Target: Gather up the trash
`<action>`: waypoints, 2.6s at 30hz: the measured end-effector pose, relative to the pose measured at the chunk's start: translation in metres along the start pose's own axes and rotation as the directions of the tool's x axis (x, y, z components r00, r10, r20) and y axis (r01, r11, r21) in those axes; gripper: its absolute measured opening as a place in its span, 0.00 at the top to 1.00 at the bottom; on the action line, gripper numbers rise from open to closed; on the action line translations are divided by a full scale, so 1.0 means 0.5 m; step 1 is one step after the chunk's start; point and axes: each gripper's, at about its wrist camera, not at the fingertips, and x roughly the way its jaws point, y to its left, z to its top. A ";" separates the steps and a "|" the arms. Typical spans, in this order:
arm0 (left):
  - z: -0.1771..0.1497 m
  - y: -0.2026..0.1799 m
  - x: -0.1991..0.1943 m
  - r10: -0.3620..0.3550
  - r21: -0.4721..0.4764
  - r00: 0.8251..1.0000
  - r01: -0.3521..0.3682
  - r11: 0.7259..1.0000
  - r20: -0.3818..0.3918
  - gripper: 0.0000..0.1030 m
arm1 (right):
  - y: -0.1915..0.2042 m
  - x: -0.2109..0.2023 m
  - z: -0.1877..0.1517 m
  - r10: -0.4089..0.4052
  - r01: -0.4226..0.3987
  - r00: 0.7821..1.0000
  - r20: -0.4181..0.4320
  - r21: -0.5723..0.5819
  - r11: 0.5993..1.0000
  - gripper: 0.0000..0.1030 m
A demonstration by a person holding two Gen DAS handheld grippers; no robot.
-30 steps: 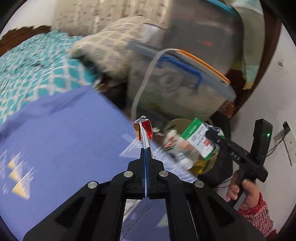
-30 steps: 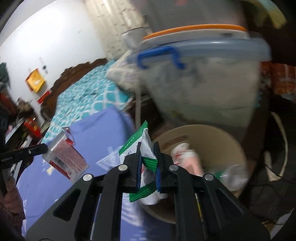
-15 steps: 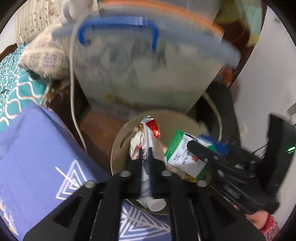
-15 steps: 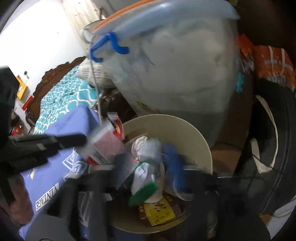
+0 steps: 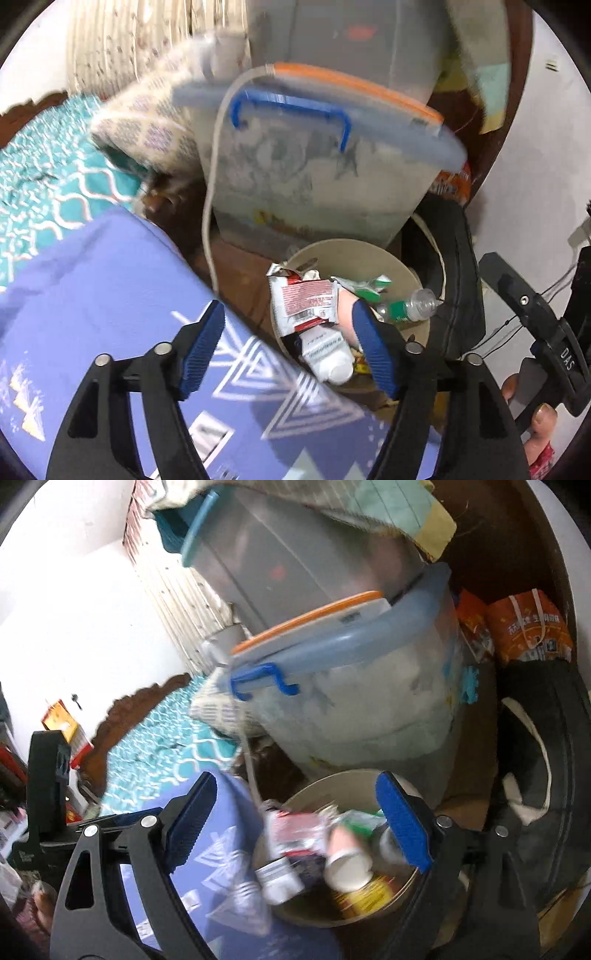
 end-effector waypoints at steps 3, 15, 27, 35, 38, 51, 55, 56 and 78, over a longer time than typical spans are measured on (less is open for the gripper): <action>-0.046 -0.002 -0.075 0.063 0.038 0.995 -0.066 0.997 0.073 0.23 | 0.038 -0.046 -0.054 0.019 -0.020 1.000 0.007 0.022 1.000 0.10; -0.229 0.062 -0.268 0.248 -0.019 0.957 -0.248 0.969 0.152 0.09 | 0.151 -0.204 -0.209 -0.036 0.036 0.999 -0.012 0.053 0.998 0.03; -0.301 0.082 -0.397 0.239 -0.074 0.941 -0.227 0.971 0.240 0.08 | 0.263 -0.322 -0.234 -0.117 0.118 0.992 0.036 -0.022 0.993 0.03; -0.325 0.085 -0.432 0.273 -0.086 0.923 -0.259 0.962 0.271 0.08 | 0.277 -0.344 -0.247 -0.154 0.154 0.986 0.057 0.017 0.988 0.03; -0.327 0.084 -0.442 0.290 -0.094 0.916 -0.274 0.957 0.278 0.08 | 0.275 -0.351 -0.241 -0.166 0.163 0.983 0.072 0.045 0.986 0.03; -0.327 0.067 -0.467 0.400 -0.107 0.874 -0.386 0.916 0.277 0.08 | 0.299 -0.385 -0.224 -0.169 0.164 0.977 0.133 0.052 0.985 0.03; -0.327 0.059 -0.468 0.434 -0.098 0.856 -0.425 0.900 0.280 0.08 | 0.305 -0.390 -0.224 -0.168 0.166 0.973 0.157 0.025 0.986 0.03; -0.326 0.059 -0.468 0.436 -0.096 0.856 -0.426 0.899 0.278 0.08 | 0.306 -0.389 -0.225 -0.167 0.166 0.973 0.160 0.021 0.986 0.03; -0.323 0.056 -0.429 0.477 -0.055 0.852 -0.477 0.877 0.218 0.08 | 0.269 -0.353 -0.230 -0.166 0.159 0.981 0.104 0.073 0.985 0.03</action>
